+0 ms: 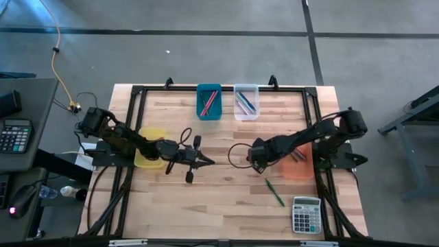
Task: Sort crayons/erasers/pens/pencils in bins
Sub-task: Put the blue eraser into the yellow bin
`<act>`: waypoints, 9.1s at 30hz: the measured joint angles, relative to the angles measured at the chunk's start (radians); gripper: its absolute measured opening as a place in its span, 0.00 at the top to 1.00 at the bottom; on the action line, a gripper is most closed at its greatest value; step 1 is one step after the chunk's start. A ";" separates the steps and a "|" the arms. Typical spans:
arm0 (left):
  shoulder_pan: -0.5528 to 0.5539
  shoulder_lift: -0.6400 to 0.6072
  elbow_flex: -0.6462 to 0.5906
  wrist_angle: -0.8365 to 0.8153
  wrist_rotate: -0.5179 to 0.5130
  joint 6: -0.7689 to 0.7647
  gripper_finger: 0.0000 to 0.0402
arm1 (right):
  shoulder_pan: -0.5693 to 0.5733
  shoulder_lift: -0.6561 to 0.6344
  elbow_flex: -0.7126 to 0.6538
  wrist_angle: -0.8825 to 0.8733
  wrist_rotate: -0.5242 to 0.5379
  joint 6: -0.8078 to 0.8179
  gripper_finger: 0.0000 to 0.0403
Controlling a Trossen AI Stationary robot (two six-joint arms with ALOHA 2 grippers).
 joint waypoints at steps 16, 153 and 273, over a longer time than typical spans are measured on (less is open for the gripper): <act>-0.044 0.000 0.000 -0.001 -0.026 -0.055 0.98 | -0.089 0.024 0.000 0.010 -0.093 -0.168 0.58; 0.001 0.204 0.335 -0.174 0.099 -0.819 0.43 | 0.385 -0.052 0.230 0.103 0.421 -0.366 0.84; -0.105 -0.435 0.475 -2.332 -0.260 -0.823 0.98 | 0.390 -0.321 -0.333 1.040 0.333 -0.783 1.00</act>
